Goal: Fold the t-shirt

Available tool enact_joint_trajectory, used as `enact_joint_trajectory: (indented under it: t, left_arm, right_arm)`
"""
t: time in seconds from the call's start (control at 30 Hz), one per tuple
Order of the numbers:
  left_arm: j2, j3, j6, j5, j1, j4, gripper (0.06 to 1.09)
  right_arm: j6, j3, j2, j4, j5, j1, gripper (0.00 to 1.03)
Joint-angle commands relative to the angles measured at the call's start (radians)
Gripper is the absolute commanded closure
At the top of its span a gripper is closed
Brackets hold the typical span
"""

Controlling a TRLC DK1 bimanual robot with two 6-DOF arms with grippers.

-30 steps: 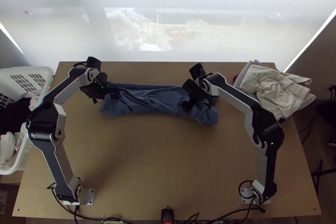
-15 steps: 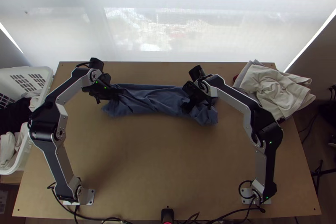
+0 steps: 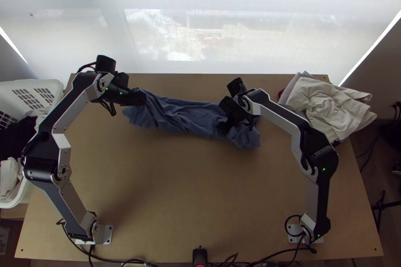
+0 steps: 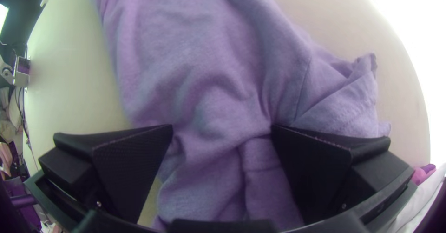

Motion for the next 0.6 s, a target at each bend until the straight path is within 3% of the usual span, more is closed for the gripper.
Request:
enact_joint_trajectory:
  t: [0.0, 0.27, 0.57]
  left_arm:
    - [-0.057, 0.094, -0.034, 0.081, -0.032, -0.007, 1.05]
    - [-0.037, 0.215, -0.075, 0.106, -0.134, -0.007, 1.05]
    - [0.026, 0.275, -0.075, 0.11, -0.237, -0.006, 1.05]
  right_arm:
    - [0.004, -0.007, 0.014, -0.005, 0.005, -0.008, 0.05]
    - [0.026, 0.007, -0.088, -0.035, 0.002, -0.013, 0.05]
    - [0.016, 0.028, -0.313, -0.189, -0.003, -0.047, 0.04]
